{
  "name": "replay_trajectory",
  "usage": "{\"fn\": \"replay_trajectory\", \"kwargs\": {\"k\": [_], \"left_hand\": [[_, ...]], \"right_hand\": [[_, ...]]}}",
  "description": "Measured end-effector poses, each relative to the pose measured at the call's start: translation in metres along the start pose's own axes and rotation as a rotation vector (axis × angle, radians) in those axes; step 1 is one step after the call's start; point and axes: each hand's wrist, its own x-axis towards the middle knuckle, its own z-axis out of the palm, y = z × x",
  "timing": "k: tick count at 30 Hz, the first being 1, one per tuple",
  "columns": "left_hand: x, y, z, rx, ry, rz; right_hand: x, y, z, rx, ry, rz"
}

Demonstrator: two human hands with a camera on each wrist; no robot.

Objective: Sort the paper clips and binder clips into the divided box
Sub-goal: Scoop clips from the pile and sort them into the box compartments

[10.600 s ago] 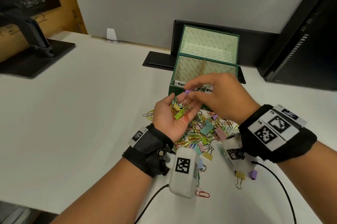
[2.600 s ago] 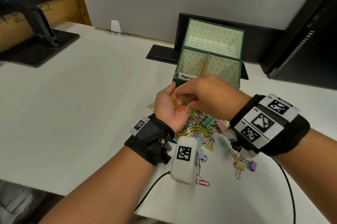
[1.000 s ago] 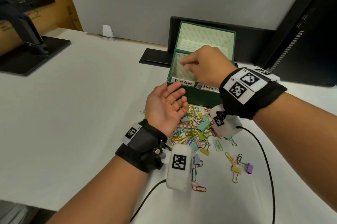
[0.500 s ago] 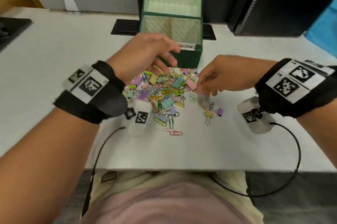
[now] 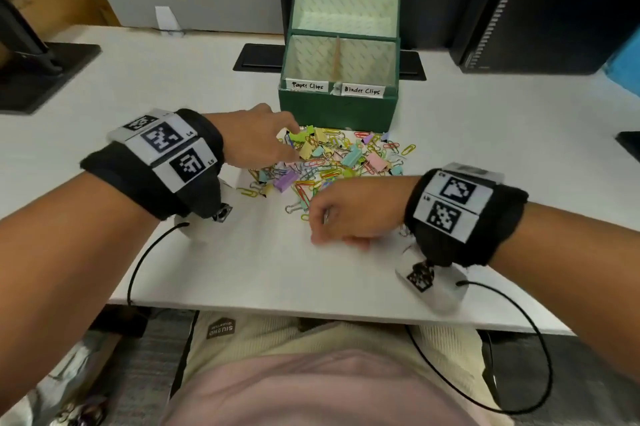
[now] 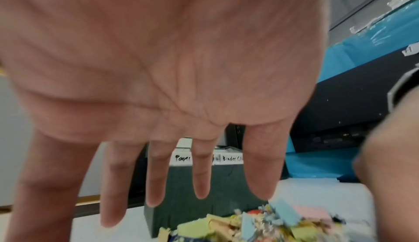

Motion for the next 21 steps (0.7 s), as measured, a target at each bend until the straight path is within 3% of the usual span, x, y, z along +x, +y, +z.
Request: {"fn": "replay_trajectory", "kwargs": {"k": [2,8,13,15,18,21], "left_hand": [[0.001,-0.006,0.005,0.03,-0.01,-0.028],[0.001,-0.029,0.019,0.139,-0.11,-0.091],[0.011,-0.032,0.01,0.151,-0.185,-0.117],[0.015,-0.026,0.008,0.112,-0.2,-0.094],[0.02,-0.015,0.01,0.062,-0.158,-0.026],[0.02,-0.013,0.014,-0.031,-0.099,0.037]], "right_hand": [[-0.001,0.008,-0.015,-0.064,0.092,-0.002],[-0.053,0.045,-0.048,0.1,0.072,0.054],[-0.074,0.068,-0.037,0.043,-0.192,0.301],[-0.066,0.07,-0.032,0.071,-0.137,0.315],[-0.049,0.064,-0.032,0.063,0.067,0.211],[-0.04,0.056,-0.034,0.003,0.134,0.149]]}}
